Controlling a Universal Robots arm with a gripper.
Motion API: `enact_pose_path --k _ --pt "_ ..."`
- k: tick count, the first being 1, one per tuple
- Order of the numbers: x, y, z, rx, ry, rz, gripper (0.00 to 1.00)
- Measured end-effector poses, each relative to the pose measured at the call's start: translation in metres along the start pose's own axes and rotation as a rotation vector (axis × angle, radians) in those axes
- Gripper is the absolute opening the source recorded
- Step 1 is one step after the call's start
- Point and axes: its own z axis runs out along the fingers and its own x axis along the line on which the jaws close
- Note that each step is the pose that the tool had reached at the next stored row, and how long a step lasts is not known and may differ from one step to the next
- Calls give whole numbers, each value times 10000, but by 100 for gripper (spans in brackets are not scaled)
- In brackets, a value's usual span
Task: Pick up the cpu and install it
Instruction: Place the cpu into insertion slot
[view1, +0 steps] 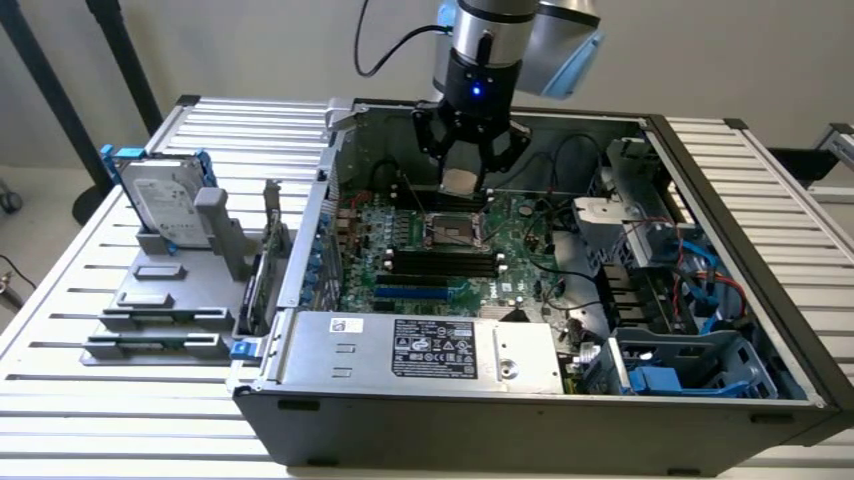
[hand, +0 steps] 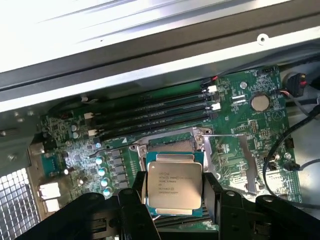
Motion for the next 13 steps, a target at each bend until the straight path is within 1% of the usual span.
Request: enact_pose_path --k 13 --pt "-6 -2 95 -141 -53 2354 55"
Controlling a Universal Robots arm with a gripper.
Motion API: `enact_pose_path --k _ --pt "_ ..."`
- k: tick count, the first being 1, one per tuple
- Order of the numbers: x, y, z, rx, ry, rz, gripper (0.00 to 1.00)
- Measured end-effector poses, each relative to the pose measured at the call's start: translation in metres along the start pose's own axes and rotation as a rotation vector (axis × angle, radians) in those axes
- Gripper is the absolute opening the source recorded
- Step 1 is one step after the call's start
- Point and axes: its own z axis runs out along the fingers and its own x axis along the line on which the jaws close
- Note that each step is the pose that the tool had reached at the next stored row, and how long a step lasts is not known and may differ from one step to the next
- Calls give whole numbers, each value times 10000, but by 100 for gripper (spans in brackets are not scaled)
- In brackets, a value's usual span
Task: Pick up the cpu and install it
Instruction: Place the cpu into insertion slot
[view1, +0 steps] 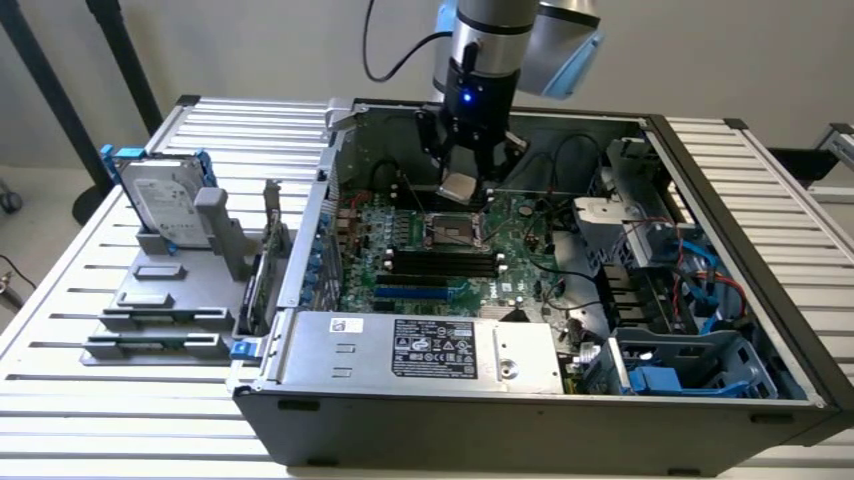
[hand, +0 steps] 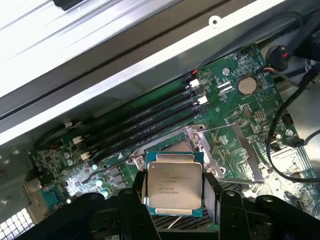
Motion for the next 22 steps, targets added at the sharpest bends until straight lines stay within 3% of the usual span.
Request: enact_pose_path --k 22 --pt "-9 -4 160 -237 -90 3987 55"
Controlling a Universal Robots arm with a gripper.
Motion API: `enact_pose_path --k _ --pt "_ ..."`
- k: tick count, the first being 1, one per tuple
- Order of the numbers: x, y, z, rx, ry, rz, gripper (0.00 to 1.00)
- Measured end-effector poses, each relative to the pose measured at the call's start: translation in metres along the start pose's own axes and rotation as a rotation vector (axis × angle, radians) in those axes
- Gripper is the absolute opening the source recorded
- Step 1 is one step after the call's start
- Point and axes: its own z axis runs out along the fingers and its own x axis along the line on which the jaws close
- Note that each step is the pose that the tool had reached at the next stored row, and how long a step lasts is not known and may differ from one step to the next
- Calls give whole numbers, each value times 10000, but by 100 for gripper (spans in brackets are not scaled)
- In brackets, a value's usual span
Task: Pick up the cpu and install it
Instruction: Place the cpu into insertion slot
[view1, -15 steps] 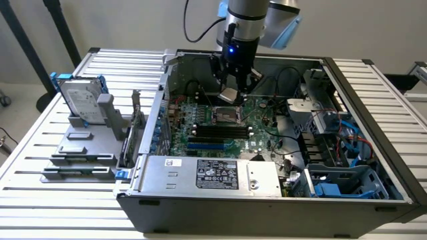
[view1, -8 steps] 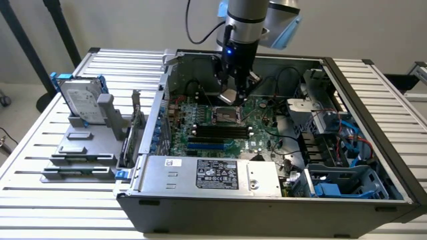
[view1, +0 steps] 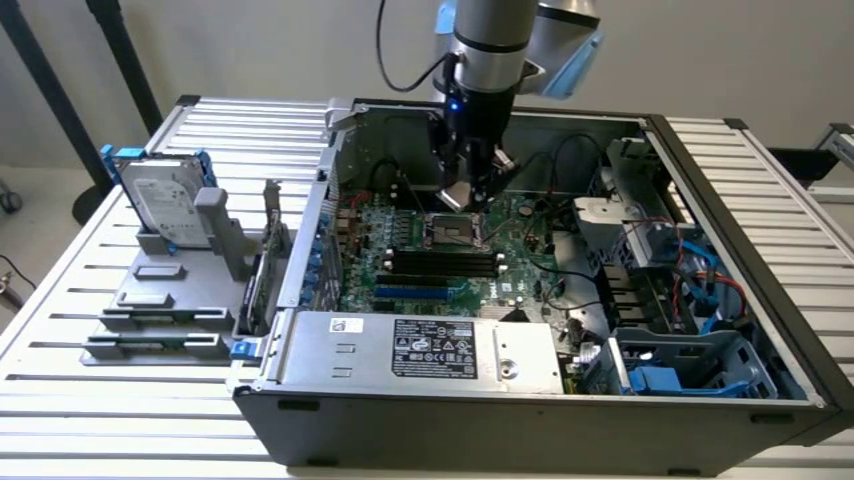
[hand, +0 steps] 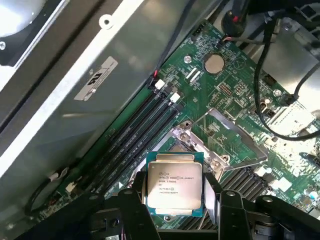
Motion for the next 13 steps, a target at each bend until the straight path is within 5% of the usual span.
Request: enact_pose_path --k 13 --pt "-5 -2 68 -134 -55 2328 55"
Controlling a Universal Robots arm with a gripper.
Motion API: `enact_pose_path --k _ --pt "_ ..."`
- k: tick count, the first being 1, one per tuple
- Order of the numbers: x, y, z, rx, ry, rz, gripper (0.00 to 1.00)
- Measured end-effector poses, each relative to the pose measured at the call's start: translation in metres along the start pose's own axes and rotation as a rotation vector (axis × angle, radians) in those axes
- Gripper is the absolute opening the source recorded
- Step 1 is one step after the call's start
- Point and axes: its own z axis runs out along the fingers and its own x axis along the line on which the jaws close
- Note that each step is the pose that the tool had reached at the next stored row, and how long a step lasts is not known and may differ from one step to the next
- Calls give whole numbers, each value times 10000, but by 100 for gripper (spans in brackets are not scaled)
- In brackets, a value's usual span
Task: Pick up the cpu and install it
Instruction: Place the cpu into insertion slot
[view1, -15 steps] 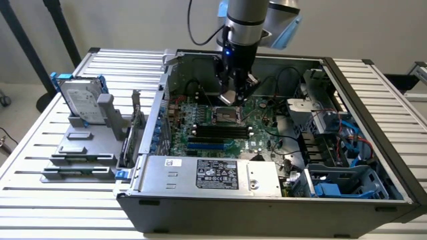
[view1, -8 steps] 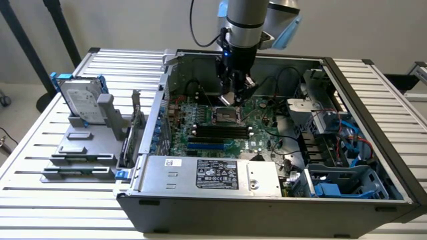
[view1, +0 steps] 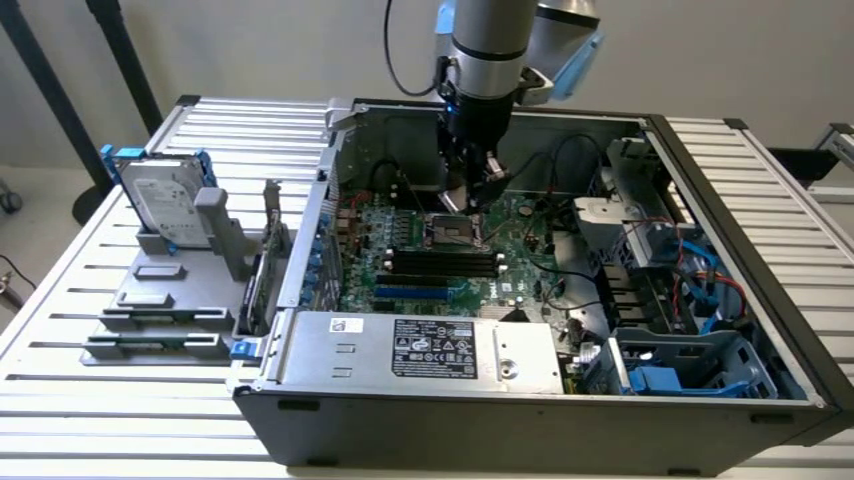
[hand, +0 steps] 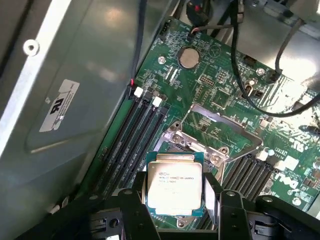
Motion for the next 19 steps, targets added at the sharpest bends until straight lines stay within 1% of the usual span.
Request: enact_pose_path --k 4,10,12,19 --pt "-2 -2 3 -30 6 476 55" --pt "-38 -54 2 -40 13 663 55" --pt "-40 -57 4 -49 15 834 55" --pt "-41 -57 25 -120 -11 2043 55"
